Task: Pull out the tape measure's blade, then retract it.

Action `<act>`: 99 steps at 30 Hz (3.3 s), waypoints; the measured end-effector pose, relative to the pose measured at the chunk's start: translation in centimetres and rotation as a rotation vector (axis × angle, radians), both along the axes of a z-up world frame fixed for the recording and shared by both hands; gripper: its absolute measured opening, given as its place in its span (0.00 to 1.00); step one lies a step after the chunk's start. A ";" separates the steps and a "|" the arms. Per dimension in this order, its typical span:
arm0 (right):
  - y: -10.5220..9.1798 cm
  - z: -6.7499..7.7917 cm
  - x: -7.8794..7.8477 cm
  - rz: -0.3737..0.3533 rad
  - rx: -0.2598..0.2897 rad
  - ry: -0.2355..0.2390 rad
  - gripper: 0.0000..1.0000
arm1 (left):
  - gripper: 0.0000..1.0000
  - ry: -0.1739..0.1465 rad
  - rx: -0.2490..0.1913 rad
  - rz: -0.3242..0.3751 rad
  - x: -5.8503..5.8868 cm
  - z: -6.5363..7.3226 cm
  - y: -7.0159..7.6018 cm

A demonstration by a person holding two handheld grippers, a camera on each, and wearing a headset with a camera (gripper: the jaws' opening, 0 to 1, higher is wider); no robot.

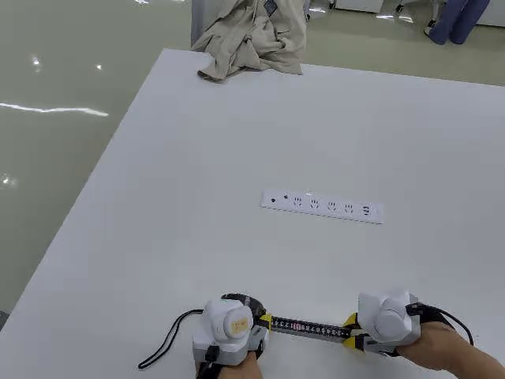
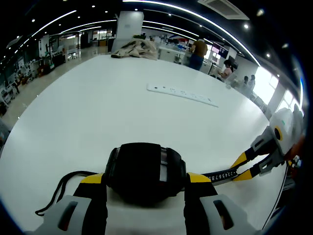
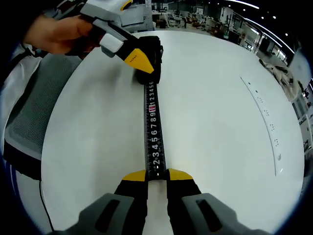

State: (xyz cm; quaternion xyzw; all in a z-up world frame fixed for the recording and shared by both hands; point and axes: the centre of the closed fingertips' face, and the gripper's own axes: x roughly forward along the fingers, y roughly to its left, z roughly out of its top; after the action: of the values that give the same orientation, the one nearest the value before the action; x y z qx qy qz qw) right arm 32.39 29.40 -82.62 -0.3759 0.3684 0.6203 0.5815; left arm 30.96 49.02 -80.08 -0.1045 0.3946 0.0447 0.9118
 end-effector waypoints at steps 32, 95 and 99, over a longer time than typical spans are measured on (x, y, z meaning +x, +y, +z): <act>3.4 0.1 -0.3 0.025 0.025 -0.011 0.14 | 0.61 0.002 -0.003 0.000 0.0 0.0 0.0; 9.4 -0.1 -1.1 0.070 0.053 -0.014 0.14 | 0.60 0.019 -0.001 -0.005 0.0 0.0 0.0; 9.6 0.0 -1.2 0.069 0.057 -0.019 0.14 | 0.60 0.020 -0.001 -0.005 0.0 0.0 0.0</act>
State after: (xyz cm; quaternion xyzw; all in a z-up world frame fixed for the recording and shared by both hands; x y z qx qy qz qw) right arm 31.22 39.03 -82.67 -0.3773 0.3319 0.6468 0.5736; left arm 30.94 48.99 -80.04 -0.1034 0.4042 0.0434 0.9078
